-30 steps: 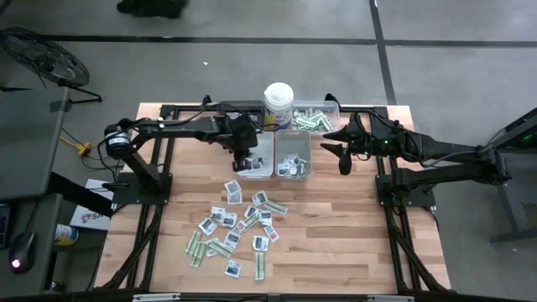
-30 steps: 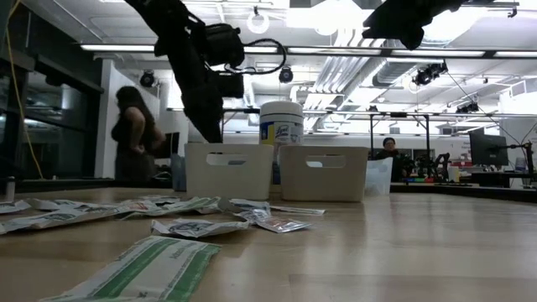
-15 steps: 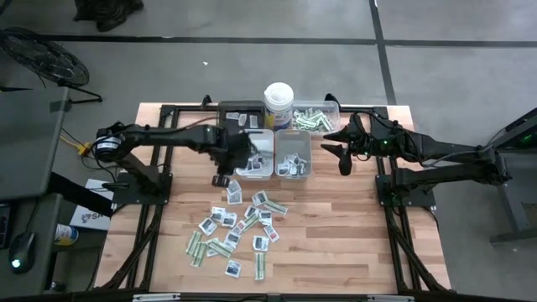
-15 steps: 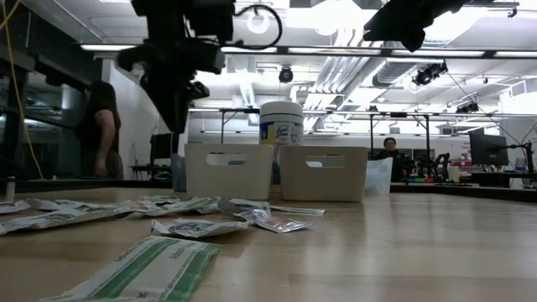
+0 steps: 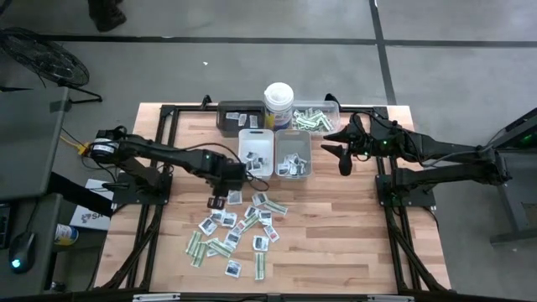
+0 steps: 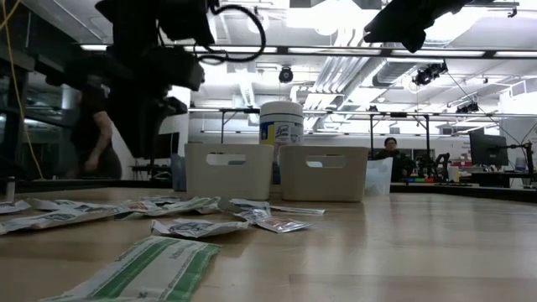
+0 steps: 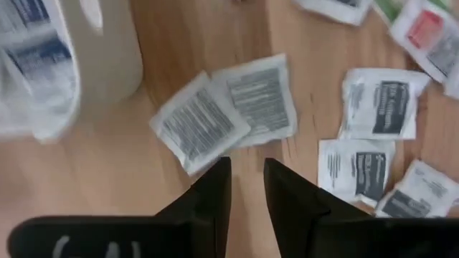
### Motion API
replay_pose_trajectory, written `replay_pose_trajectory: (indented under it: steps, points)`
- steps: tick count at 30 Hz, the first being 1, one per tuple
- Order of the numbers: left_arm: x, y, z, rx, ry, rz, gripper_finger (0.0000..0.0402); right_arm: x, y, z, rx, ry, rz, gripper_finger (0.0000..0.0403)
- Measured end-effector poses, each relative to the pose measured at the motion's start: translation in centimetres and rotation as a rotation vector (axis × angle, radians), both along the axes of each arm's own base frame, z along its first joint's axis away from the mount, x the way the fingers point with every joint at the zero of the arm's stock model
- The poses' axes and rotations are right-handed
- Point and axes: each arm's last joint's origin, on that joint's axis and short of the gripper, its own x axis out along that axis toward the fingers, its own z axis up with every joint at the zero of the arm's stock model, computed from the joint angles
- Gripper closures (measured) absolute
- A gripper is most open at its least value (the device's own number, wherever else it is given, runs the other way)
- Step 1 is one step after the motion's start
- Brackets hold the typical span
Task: Pick & Place First Aid Supplies
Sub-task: Put the wipe into the gray bin
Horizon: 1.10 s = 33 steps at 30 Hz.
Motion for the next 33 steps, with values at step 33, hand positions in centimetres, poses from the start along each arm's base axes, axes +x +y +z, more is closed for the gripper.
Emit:
replay_pose_trajectory:
  steps: [33]
  points:
    - [-1.3, 3.9, -4.3, 0.013, -0.056, 0.31, 0.0233, 0.0, 0.0, 0.0, 0.025, -0.006, -0.005, 0.0261]
